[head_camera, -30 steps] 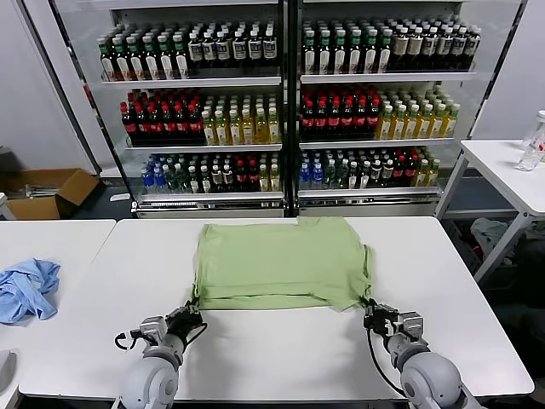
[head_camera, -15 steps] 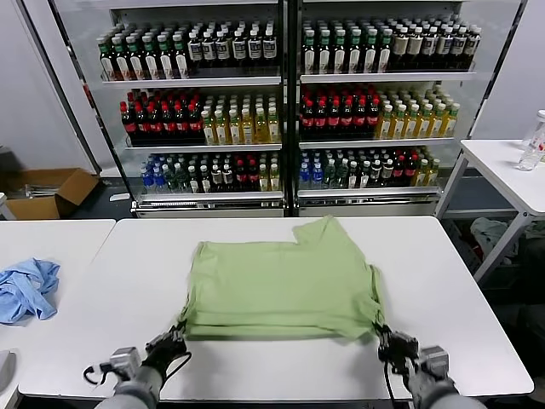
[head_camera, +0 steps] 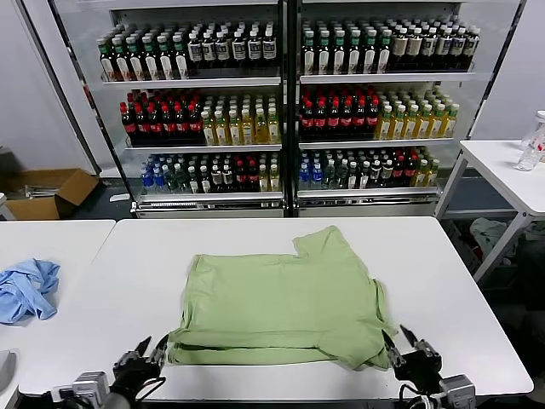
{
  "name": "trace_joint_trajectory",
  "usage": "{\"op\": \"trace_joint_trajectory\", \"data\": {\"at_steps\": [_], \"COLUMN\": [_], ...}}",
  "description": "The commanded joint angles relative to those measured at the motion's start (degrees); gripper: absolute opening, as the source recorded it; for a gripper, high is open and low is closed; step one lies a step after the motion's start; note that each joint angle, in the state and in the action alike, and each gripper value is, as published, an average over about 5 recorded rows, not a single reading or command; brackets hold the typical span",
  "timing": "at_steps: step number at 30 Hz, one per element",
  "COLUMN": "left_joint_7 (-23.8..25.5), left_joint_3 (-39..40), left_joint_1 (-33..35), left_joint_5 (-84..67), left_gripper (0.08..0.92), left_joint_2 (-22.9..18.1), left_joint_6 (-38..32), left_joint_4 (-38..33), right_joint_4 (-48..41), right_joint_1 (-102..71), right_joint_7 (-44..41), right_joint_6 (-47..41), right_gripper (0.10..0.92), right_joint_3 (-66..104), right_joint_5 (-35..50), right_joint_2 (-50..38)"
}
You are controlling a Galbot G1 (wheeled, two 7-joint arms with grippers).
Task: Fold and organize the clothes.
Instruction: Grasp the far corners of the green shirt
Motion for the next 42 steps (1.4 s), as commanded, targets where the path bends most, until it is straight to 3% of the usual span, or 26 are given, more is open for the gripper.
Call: {"op": "trace_joint_trajectory", "data": {"at_steps": [1, 7, 10, 18, 26, 36, 42], "left_joint_7": [-0.77, -2.17, -2.45, -2.94, -3.29, -2.86, -2.36], "left_joint_3": [-0.69, 8.08, 13.53, 23.83, 27.07, 28.32, 28.47], "left_joint_1": [-7.04, -24.65, -33.02, -47.91, -53.96, -54.15, -53.59], "left_joint_5": [-2.57, -2.73, -3.20, -4.04, -2.87, -3.64, -3.92], "left_gripper": [0.557, 0.722, 0.791, 0.822, 0.823, 0.823, 0.743], "left_joint_2": [4.93, 5.82, 6.10, 5.59, 3.63, 1.49, 1.11], "left_joint_6": [-0.78, -0.62, -0.28, 0.34, 0.99, 1.49, 1.44], "left_joint_4": [2.75, 17.29, 24.10, 37.84, 44.77, 46.20, 46.80], "right_joint_4": [-5.28, -22.24, -29.96, -44.87, -56.33, -67.21, -71.11], "right_joint_1": [13.48, 35.53, 44.69, 56.32, 64.01, 69.60, 71.05], "right_joint_7": [1.33, 2.19, 1.99, 0.77, -1.05, -2.23, -3.31], "right_joint_6": [-0.36, -2.16, -3.31, -4.95, -5.04, -5.22, -5.16], "right_gripper": [0.646, 0.797, 0.819, 0.823, 0.823, 0.823, 0.793], "right_joint_3": [-3.49, -17.03, -21.50, -27.49, -29.27, -30.13, -30.80], "right_joint_5": [2.84, 5.61, 8.14, 8.93, 9.68, 10.84, 10.32], "right_joint_2": [-1.63, -0.20, 1.49, 7.00, 9.38, 14.59, 16.90]}}
